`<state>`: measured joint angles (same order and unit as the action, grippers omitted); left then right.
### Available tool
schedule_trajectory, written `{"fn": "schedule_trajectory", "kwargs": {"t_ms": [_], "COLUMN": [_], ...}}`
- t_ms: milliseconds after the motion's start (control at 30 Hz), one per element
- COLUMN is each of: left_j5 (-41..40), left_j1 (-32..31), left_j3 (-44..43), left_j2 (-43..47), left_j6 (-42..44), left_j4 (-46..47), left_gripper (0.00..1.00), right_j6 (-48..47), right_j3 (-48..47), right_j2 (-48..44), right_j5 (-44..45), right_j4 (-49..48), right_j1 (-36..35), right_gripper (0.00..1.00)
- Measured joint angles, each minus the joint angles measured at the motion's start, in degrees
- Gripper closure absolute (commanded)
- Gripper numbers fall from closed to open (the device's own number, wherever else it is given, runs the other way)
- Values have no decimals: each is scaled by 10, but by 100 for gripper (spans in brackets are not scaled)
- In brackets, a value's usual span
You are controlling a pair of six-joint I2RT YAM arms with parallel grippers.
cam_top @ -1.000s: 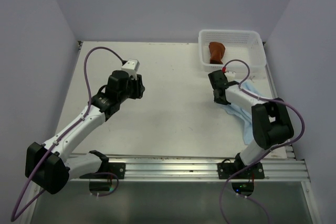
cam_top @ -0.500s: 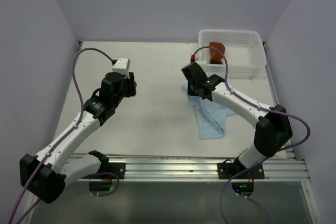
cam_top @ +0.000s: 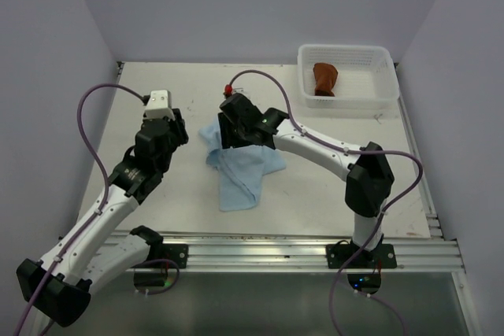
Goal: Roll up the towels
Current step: Move the towel to the center of the board, then flatten the towel
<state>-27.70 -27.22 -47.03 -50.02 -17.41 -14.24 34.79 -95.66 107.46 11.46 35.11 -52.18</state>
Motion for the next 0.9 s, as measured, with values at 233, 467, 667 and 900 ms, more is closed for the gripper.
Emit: {"fn": "schedule_trajectory", "kwargs": {"t_ms": [233, 467, 667, 900], "left_j5": [-1, 1, -6, -19], "left_j1": [1, 1, 1, 1], "left_j3": [0, 0, 0, 0], "left_j2": [-12, -17, -15, -9], "left_j6": [0, 0, 0, 0], "left_j4": [0, 0, 0, -1], "left_gripper": [54, 53, 53, 53], "right_j6": [-6, -2, 18, 35], "right_j3": [50, 110, 158, 158], "right_j2": [-15, -60, -58, 4], "right_j5": [-9, 10, 25, 30], "right_j4": [-25, -27, -30, -31], "right_j1": [6, -28, -131, -201], "right_gripper": [67, 69, 66, 66]}}
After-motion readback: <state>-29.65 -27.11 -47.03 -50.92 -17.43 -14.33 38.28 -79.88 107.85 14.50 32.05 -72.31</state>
